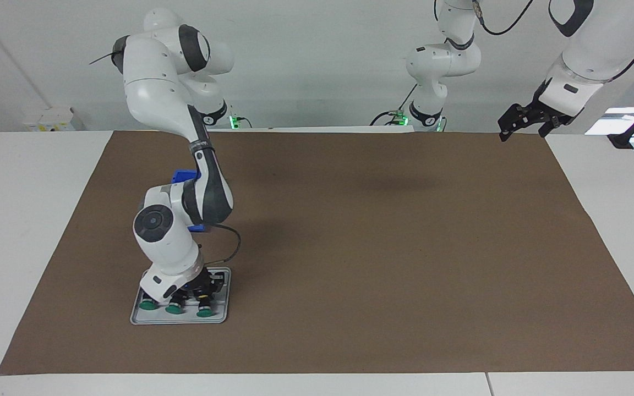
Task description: Place and press button with both arms
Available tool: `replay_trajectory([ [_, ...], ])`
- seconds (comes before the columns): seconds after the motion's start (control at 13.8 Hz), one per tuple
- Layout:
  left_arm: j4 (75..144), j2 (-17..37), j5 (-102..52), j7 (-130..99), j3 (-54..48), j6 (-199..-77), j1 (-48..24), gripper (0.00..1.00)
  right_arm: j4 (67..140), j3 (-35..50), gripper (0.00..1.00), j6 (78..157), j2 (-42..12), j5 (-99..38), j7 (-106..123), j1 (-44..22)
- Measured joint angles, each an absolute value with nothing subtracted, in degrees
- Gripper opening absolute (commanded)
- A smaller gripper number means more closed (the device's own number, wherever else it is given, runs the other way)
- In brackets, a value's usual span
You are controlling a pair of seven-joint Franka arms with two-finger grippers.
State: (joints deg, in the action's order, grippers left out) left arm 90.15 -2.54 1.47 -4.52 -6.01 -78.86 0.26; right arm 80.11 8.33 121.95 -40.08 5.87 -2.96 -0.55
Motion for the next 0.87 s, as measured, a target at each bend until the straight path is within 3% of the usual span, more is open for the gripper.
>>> replay_trajectory([
  [0.51,90.16,-2.63,1.47,-4.54,-6.09,-78.71,0.25,1.0,79.39,8.86,0.0,106.95,-31.08,5.71,-10.82,-3.55],
  [0.87,90.16,-2.75,1.47,-4.54,-6.11,-78.7,0.25,1.0,79.84,9.93,0.0,101.11,-26.85,3.79,-41.51,-15.23],
])
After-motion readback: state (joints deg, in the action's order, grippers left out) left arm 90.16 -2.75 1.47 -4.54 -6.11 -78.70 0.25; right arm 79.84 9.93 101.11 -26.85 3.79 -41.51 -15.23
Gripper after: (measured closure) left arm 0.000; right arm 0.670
